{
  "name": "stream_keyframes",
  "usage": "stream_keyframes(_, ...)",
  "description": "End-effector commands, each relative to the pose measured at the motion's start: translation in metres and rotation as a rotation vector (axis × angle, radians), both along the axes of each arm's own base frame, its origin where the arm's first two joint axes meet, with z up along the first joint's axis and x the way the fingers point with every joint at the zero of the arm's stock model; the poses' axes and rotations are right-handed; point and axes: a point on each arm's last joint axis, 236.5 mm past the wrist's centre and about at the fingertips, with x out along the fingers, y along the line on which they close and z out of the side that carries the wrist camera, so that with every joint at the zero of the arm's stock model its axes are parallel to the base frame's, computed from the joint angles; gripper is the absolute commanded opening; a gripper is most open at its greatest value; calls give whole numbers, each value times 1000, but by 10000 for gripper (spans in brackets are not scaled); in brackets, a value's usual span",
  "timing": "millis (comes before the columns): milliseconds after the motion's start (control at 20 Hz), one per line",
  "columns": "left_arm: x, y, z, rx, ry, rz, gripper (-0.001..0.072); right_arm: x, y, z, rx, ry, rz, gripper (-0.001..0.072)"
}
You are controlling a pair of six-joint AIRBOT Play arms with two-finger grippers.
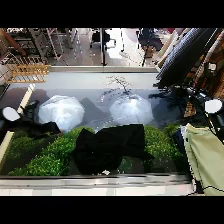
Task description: Fold the clothes and pants, and hang the long-sleeved shirts on hangers.
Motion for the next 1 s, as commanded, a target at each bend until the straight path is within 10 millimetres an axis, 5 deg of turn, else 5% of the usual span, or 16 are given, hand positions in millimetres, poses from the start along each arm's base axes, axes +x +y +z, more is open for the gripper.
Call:
stream_keyframes(0,3,-38,-38,-200,150,48,696,-21,8,-10,-60,95,63,68)
stream_keyframes(100,8,-59,-46,-322,191,58,697,-40,-7,-23,-83,185,63,307)
stream_keyframes(200,26,-85,-32,-467,75,-35,697,-61,-33,-38,-53,278,30,309)
stream_keyframes(300,43,-93,-23,-487,-69,-118,695,-98,-38,-67,-41,431,134,310)
stream_keyframes(450,48,-74,-43,-355,-108,-153,695,-164,-5,-118,49,635,398,319)
stream_keyframes(550,55,-66,-49,-310,-131,-145,695,-190,23,-157,81,723,502,374)
stream_keyframes(650,68,-60,-51,-281,-177,-119,696,-210,63,-198,29,763,658,502)
stream_keyframes(750,72,-60,-56,-258,-236,-206,695,-224,85,-230,-87,795,752,593)
stream_keyframes(950,64,-81,-75,-265,-192,-264,694,-232,116,-256,-293,808,890,593)
